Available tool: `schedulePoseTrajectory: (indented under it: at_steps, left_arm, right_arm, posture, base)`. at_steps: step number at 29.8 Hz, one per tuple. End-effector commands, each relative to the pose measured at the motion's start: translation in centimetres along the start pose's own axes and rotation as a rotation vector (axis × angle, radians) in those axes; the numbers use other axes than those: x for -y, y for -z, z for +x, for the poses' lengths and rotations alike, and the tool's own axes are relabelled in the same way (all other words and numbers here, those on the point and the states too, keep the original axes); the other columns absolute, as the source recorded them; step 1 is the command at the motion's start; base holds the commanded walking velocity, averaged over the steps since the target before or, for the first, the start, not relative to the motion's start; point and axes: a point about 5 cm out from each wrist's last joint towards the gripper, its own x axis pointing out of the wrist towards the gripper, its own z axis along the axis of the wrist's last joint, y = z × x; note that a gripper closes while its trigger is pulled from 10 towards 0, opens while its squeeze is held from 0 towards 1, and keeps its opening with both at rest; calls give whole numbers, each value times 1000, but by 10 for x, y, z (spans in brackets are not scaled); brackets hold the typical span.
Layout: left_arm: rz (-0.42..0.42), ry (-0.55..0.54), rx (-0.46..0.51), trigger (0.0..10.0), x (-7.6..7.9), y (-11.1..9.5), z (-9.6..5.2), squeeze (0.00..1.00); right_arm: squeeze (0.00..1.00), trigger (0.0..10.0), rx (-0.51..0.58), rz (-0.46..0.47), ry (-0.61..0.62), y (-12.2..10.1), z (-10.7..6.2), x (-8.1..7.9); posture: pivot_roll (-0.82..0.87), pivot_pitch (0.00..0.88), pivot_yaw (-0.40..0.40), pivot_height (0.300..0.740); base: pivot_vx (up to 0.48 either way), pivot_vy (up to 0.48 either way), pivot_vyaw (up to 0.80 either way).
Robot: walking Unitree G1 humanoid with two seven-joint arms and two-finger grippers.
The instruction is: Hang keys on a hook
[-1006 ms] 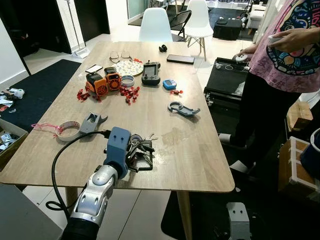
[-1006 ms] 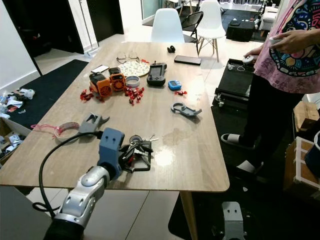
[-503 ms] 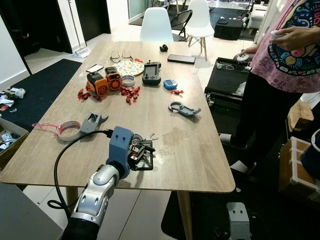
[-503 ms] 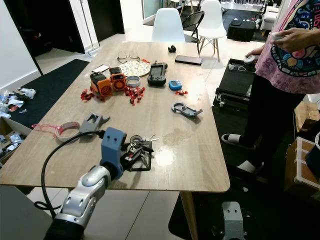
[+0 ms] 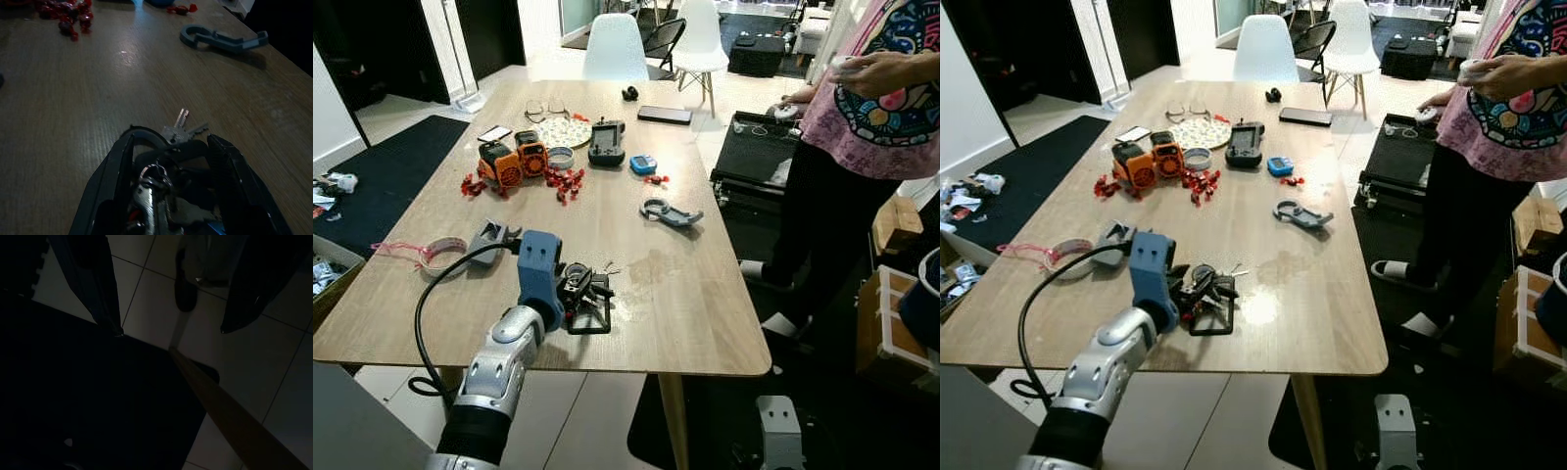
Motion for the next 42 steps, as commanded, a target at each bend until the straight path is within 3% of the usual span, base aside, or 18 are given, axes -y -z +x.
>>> schedulePoseTrajectory:
  at_steps: [1, 14, 19, 29, 42]
  left_arm:
    - [-16, -6, -18, 10000, 0, 5, 1, 0]
    - [-24, -50, -106, 10000, -15, 27, 2, 0]
    - [-52, -29, -91, 10000, -25, 24, -2, 0]
    - [-62, 8, -69, 10000, -29, 20, -7, 0]
    - [-83, 120, -84, 10000, -31, 34, -22, 0]
  right_arm:
    - [0, 10000, -12, 3, 0, 2, -1, 1]
    - [0, 10000, -15, 0, -2, 4, -1, 0]
    - [0, 10000, -15, 1, -2, 4, -1, 1]
    - [0, 10000, -18, 1, -1, 5, -2, 1]
    - [0, 10000, -18, 1, -2, 6, -2, 1]
  posture:
    - [18, 55, 5, 740]
    - [16, 47, 6, 740]
    - [17, 52, 5, 740]
    - [21, 55, 3, 740]
    - [20, 62, 1, 740]
  base:
    - [0, 0, 0]
    - [0, 0, 0]
    - [0, 0, 0]
    - [0, 0, 0]
    - [0, 0, 0]
